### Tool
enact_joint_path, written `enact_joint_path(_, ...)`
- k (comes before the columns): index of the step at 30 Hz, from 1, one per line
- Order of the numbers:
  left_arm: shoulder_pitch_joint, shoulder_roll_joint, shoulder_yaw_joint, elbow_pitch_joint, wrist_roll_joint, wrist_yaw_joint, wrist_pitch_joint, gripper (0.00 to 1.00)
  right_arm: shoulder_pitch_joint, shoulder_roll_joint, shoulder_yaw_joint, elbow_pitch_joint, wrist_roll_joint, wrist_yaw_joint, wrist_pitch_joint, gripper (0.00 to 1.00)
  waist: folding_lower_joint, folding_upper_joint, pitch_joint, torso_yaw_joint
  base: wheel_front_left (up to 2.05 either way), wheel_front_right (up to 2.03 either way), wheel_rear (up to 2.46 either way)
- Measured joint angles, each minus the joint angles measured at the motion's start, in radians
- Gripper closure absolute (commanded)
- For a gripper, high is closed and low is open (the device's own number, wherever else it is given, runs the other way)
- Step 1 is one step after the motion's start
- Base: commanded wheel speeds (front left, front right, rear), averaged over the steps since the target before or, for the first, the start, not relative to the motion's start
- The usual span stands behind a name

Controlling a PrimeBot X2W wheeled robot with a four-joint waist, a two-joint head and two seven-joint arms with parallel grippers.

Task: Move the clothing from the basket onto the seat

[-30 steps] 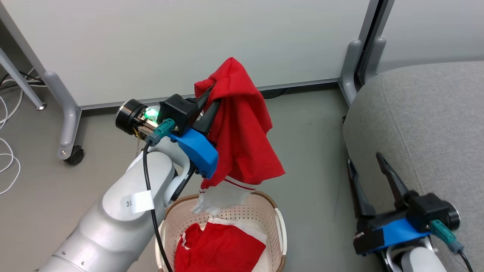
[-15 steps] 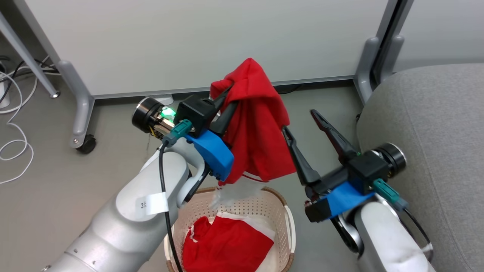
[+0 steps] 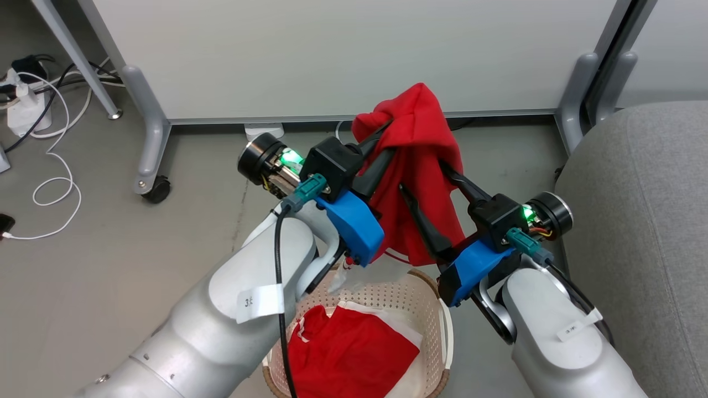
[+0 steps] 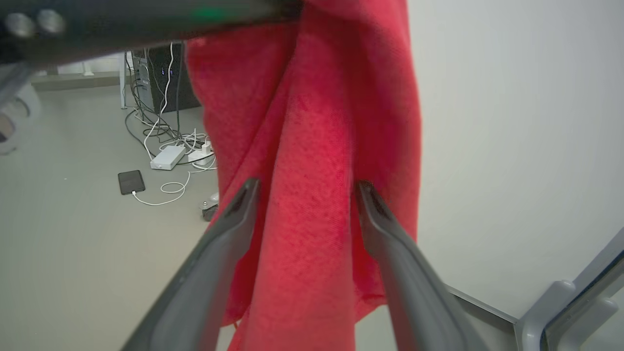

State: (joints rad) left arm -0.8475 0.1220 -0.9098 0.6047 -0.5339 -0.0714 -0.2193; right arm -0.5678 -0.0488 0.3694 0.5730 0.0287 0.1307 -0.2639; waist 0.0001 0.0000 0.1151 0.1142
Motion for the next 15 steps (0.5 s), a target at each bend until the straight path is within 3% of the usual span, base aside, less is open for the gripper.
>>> enact_joint_path(4,-0.002,-0.012,-0.008,0.003,0.000,-0.008,-0.006,1.00,-0.028,0.000,0.012,0.063,0.011,0.000,0.000,0.00,0.0000,0.0000,0.000,0.010,0.00,0.00,0.00)
enact_joint_path(5,-0.002,-0.014,-0.010,0.005,0.000,-0.008,-0.009,1.00,-0.034,0.000,0.016,0.081,0.012,0.000,0.000,0.59,0.0000,0.0000,-0.001,0.012,0.00,0.00,0.00)
enact_joint_path(6,-0.002,-0.016,-0.012,0.008,0.000,-0.008,-0.011,1.00,-0.038,0.000,0.019,0.091,0.019,0.000,0.000,1.00,0.0000,0.0000,-0.002,0.013,0.00,0.00,0.00)
enact_joint_path(15,-0.002,-0.021,-0.016,0.033,-0.003,-0.010,-0.021,1.00,-0.051,0.000,0.036,0.104,0.050,0.000,0.000,1.00,0.0000,0.0000,-0.010,0.013,0.00,0.00,0.00)
